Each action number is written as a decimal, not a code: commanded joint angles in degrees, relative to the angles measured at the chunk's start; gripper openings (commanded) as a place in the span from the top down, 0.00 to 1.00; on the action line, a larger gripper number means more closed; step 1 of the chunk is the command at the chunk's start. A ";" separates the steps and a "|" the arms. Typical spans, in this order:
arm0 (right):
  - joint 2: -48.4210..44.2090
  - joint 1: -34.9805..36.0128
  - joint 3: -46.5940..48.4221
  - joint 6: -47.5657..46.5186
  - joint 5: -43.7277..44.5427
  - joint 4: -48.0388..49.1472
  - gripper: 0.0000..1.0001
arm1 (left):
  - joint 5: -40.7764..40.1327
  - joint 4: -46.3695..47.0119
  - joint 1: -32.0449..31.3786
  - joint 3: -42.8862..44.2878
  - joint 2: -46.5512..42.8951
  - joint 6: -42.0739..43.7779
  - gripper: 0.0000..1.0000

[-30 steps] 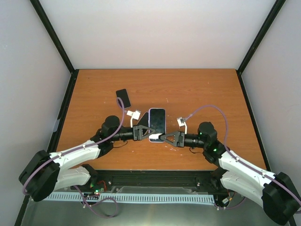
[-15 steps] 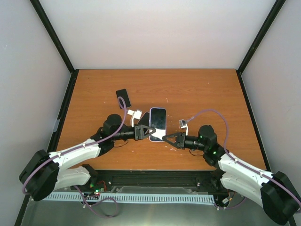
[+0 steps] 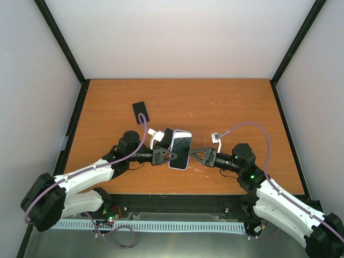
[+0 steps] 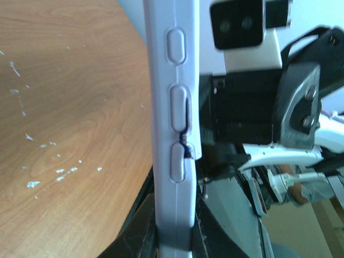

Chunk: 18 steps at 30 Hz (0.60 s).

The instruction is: Put the phone into the phone case

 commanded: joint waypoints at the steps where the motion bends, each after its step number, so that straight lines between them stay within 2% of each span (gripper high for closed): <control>1: -2.06 0.26 3.71 -7.08 3.94 -6.43 0.40 | 7.11 -0.42 0.06 1.13 -3.19 5.00 0.97; 4: -0.81 0.25 6.51 -8.68 4.13 -9.09 0.37 | 9.83 -1.02 0.06 1.18 -3.93 6.30 0.97; 7: 0.79 0.22 8.46 -9.55 4.38 -10.55 0.26 | 11.58 -0.89 0.06 1.01 -4.37 6.69 0.97; 9: 1.37 0.26 8.66 -9.26 3.73 -9.33 0.25 | 12.40 -0.54 0.09 0.84 -4.10 6.74 0.97; 16: 4.11 0.27 8.76 -7.22 -3.27 -1.29 0.32 | 15.78 0.68 0.11 0.75 -2.61 6.78 0.96; 18: 3.91 0.24 8.29 -6.65 -3.72 0.06 0.39 | 15.49 -0.35 0.07 0.95 -2.44 7.59 0.96</control>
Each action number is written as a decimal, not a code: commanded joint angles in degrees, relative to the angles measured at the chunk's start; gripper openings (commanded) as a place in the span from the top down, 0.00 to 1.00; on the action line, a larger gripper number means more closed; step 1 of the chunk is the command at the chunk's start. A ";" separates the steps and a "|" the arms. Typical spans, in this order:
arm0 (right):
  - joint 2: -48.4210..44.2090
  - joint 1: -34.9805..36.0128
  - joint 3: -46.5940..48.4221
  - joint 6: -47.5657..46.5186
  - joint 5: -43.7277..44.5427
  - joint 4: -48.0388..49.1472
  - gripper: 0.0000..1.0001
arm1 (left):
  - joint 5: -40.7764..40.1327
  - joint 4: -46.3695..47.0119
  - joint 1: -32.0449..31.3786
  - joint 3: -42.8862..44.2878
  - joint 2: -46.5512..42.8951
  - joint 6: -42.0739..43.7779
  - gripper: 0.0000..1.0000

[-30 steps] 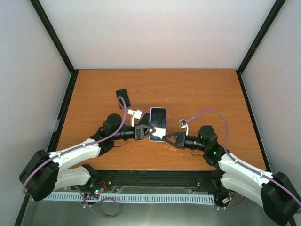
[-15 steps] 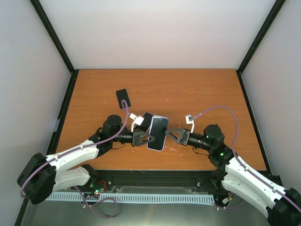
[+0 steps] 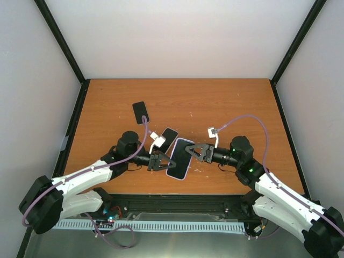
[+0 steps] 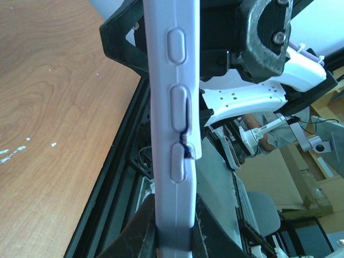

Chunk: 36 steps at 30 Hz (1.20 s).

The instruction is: Put the phone into the phone case

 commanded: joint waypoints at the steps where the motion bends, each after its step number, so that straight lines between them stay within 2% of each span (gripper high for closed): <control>1: -0.43 0.26 0.56 1.04 -3.11 5.46 0.43 | 2.63 2.02 0.11 1.24 0.04 3.26 0.95; 3: -1.58 0.27 -0.21 1.20 -2.02 5.49 0.52 | 1.88 0.43 0.09 1.42 0.12 3.96 0.94; 5: -3.29 0.26 -1.69 1.61 0.07 5.61 0.69 | -0.35 -2.02 0.09 1.77 -0.02 4.78 0.94; 9: -5.97 0.27 -2.45 2.32 2.91 4.03 0.93 | -7.26 -10.48 0.14 4.15 0.62 7.80 0.94; 10: -6.03 0.27 -1.82 2.04 3.34 2.31 0.96 | -8.51 -12.06 0.09 4.74 0.94 8.24 0.95; 12: -5.58 0.27 -0.55 1.70 4.00 -0.70 0.97 | -10.26 -15.04 0.09 6.21 1.97 9.28 0.95; 16: -4.32 0.26 1.51 1.65 6.09 -6.70 0.97 | -13.39 -20.11 0.09 8.91 4.26 10.97 0.96; 18: -3.93 0.22 2.60 1.40 7.35 -9.84 0.93 | -13.74 -20.77 0.09 9.55 4.80 10.98 0.96; 20: -3.80 0.25 2.66 1.22 6.60 -9.31 0.81 | -13.00 -19.49 0.10 9.43 4.68 10.03 0.96; 24: -3.42 0.24 -0.22 3.21 2.33 -1.14 0.54 | -8.98 -11.72 0.09 7.22 3.48 5.18 0.96; 27: -1.90 0.26 -1.61 4.05 0.35 1.22 0.43 | -7.03 -5.59 0.09 5.62 2.31 0.95 0.96; 33: 1.91 0.35 -3.28 5.08 -3.67 6.26 0.40 | -7.25 2.00 0.15 4.44 1.31 -4.49 0.96; 36: 2.52 0.35 -4.60 6.75 -4.43 9.47 0.47 | -7.96 2.97 0.09 4.62 1.32 -5.33 0.97</control>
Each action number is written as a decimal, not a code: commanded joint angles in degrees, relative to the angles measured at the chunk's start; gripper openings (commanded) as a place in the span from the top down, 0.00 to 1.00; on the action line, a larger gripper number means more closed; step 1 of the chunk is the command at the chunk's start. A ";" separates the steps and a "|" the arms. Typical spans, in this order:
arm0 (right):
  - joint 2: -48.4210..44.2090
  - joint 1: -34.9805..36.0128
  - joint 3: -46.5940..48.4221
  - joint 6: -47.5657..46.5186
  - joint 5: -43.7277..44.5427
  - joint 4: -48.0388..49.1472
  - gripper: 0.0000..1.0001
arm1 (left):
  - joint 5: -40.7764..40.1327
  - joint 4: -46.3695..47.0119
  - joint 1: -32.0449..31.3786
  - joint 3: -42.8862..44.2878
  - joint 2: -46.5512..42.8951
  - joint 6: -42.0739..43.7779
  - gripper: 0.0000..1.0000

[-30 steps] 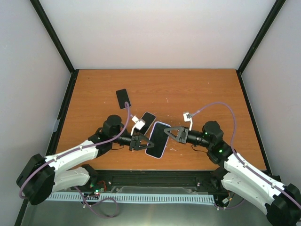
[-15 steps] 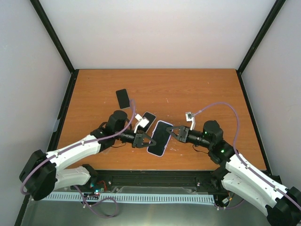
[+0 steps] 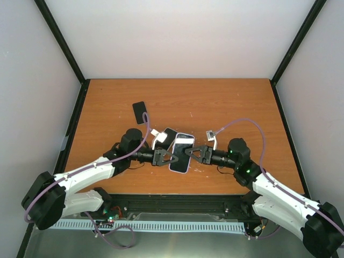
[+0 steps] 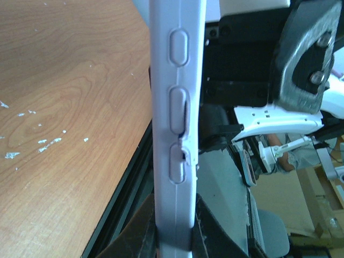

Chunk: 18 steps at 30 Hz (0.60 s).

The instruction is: Put the phone into the phone case

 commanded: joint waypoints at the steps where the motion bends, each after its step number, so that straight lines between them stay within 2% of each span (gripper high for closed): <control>1: 0.44 0.35 -1.98 2.61 -3.58 7.05 0.52 | -1.47 7.85 0.35 1.60 -1.71 -3.10 0.97; 3: -0.28 0.35 -1.93 2.78 -2.52 5.76 0.67 | -3.89 5.14 0.35 2.46 -1.81 -2.17 0.97; 6: -1.81 0.36 -1.41 3.11 0.51 1.27 0.84 | -8.63 -0.79 0.35 4.04 -1.71 0.27 0.97; 8: -2.24 0.34 -1.23 3.94 1.55 -0.17 0.92 | -12.01 -5.73 0.40 5.47 -1.08 1.86 0.97; 10: -1.90 0.35 -1.28 4.97 1.93 -0.01 0.95 | -13.07 -8.48 0.36 6.75 -0.29 2.77 0.97; 13: -0.44 0.35 -1.20 5.67 0.71 2.42 0.90 | -12.49 -8.36 0.35 7.19 -0.67 2.04 0.97; 18: 0.51 0.35 -2.26 5.33 -1.55 5.71 0.55 | -12.31 -2.27 0.35 5.60 -3.12 -2.97 0.96</control>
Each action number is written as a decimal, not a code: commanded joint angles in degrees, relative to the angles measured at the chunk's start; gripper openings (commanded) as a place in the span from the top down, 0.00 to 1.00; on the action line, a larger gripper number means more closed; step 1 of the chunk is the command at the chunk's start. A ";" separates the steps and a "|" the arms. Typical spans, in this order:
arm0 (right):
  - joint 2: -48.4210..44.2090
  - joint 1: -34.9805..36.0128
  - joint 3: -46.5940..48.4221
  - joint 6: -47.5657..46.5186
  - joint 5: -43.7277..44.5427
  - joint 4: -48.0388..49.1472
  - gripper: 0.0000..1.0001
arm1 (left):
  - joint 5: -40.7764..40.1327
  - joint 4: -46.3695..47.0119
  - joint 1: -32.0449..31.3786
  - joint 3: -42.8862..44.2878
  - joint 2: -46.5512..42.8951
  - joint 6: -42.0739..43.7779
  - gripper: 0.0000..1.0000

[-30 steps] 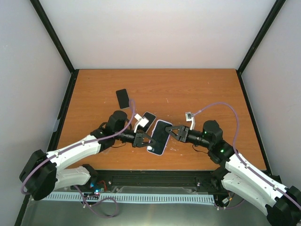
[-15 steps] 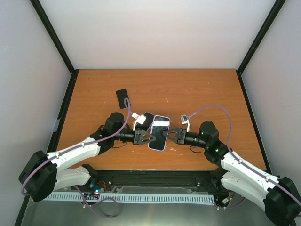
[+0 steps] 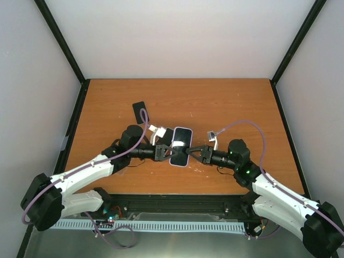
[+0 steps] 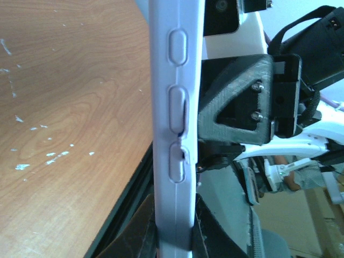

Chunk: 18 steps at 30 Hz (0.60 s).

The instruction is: Put the phone into the phone case

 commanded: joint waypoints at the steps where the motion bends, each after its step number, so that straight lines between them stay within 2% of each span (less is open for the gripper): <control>1: 0.80 0.42 -0.64 1.00 -4.17 4.76 0.50 | -5.61 6.66 0.51 0.33 -2.81 -3.68 0.96; 5: 3.60 1.38 -1.69 1.65 -7.21 9.20 0.38 | -6.09 14.79 0.50 -2.53 -3.83 -8.83 0.96; 8: 5.03 2.52 -2.03 1.93 -7.50 10.76 0.38 | -6.20 18.47 0.50 -3.19 -3.76 -10.47 0.96; 10: 5.38 2.85 -2.44 2.47 -7.32 11.96 0.42 | -6.35 19.56 0.50 -3.00 -3.58 -10.74 0.96; 12: 5.37 2.88 -2.73 3.06 -7.05 12.60 0.49 | -6.87 19.21 0.51 -2.40 -3.37 -10.32 0.96; 18: 3.08 2.88 -3.93 4.96 -3.28 11.81 0.83 | -12.58 9.52 0.50 0.09 -3.35 -4.89 0.97</control>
